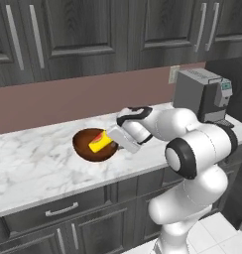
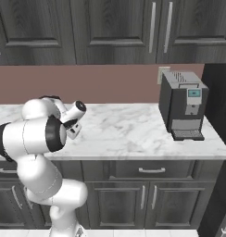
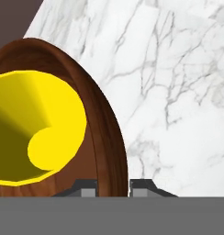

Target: Place the cup inside the bowl on the dining table and move the bowl to any counter.

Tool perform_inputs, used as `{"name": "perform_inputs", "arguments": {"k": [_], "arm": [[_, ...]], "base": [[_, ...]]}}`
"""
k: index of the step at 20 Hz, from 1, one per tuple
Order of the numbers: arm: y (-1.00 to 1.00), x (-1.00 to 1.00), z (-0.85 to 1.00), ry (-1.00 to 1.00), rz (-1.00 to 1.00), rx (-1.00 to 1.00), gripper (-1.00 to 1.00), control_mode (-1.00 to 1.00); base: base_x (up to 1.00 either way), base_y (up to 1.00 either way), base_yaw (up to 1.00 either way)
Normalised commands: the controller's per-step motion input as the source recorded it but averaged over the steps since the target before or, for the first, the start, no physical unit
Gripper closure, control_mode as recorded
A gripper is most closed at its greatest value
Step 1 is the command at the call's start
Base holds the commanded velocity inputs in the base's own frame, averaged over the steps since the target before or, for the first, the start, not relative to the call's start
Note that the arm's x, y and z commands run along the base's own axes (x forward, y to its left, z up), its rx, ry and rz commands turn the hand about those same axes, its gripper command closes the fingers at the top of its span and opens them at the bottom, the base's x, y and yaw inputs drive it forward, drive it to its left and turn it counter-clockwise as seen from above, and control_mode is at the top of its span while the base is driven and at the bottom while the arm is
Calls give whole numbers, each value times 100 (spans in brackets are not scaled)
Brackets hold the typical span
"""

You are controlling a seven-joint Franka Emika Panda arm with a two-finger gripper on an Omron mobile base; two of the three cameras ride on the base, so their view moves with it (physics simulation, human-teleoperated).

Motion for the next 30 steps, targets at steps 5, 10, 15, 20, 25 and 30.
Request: {"name": "perform_inputs", "arguments": {"k": [5, 10, 15, 20, 25, 30], "arm": [[11, 0, 0, 8, -5, -3, 100, -100], [13, 0, 0, 1, -3, -4, 100, -100], [16, 0, -1, 0, -1, -7, 100, -100], [15, 0, -12, 0, 0, -10, 100, -100], [13, 1, -12, 0, 0, -8, 100, -100], [8, 2, -6, 0, 0, -5, 100, -100]], "base": [[0, 0, 0], [0, 0, 0], [0, 0, 0], [0, 0, 0], [0, 0, 0], [0, 0, 0]]}}
